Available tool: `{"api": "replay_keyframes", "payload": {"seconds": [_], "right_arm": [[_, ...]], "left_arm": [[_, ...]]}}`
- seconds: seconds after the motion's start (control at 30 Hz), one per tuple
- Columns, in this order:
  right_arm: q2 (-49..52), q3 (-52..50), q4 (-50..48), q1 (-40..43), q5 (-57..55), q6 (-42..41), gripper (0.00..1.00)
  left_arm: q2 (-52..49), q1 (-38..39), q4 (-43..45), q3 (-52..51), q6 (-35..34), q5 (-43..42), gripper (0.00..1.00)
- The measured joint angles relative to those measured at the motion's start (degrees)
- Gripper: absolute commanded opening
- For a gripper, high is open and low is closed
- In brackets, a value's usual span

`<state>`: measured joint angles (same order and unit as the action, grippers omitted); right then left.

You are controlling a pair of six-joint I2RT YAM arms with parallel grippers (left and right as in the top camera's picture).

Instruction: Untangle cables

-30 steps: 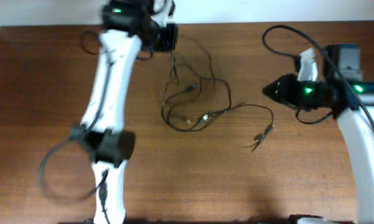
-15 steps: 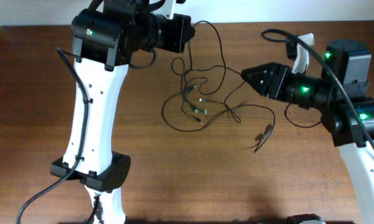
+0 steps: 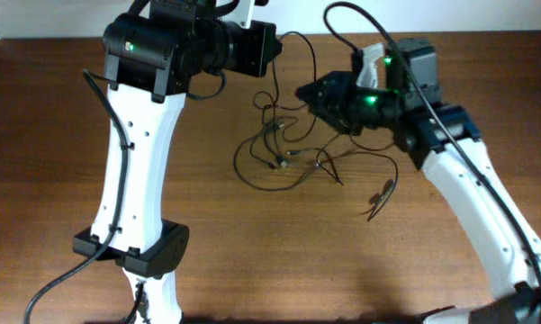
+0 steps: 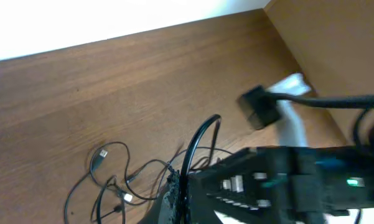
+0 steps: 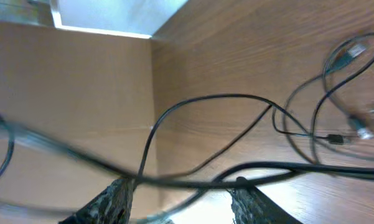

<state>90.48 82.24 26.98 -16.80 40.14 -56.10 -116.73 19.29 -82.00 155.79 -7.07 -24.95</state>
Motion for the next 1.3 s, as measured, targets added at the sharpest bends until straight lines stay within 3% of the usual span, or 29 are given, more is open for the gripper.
{"api": "replay_keyframes", "payload": {"seconds": [0.13,0.23,0.27,0.4,0.5,0.77,0.9,1.0,1.13,1.3], "right_arm": [[5.66,0.0,-3.5,-3.72,0.0,-7.02,0.48],[8.28,0.0,-3.72,-4.68,0.02,-8.48,0.11],[8.96,0.0,-3.63,-4.68,0.02,-8.79,0.04],[9.88,0.04,-1.11,-4.68,0.0,-2.84,0.04],[9.9,0.04,6.99,-4.68,-1.4,4.76,0.04],[9.92,0.15,25.92,-1.2,-20.68,17.84,0.04],[10.05,0.15,30.29,6.75,-25.79,21.59,0.04],[10.05,0.15,30.95,9.18,-26.25,23.56,0.04],[10.1,0.15,31.32,10.29,-27.61,24.17,0.04],[10.1,0.15,31.34,10.29,-28.09,24.63,0.04]], "left_arm": [[0.0,0.0,-0.2,0.0,0.0,0.0,0.0],[0.0,0.0,-0.2,0.0,0.0,0.0,0.0],[0.0,0.0,-0.22,0.0,0.0,0.0,0.0],[0.04,-0.28,1.33,0.0,0.0,-0.22,0.0],[2.25,-3.69,4.5,-0.07,0.0,-0.33,0.0],[18.58,-29.27,3.54,0.61,0.02,5.73,0.0],[18.01,-42.05,2.91,0.57,0.02,11.15,0.0],[17.84,-46.4,2.27,0.52,0.02,13.18,0.0],[15.67,-51.93,3.93,0.55,-1.01,23.98,0.0],[5.4,-56.92,4.7,0.48,-4.92,29.79,0.0]]}}
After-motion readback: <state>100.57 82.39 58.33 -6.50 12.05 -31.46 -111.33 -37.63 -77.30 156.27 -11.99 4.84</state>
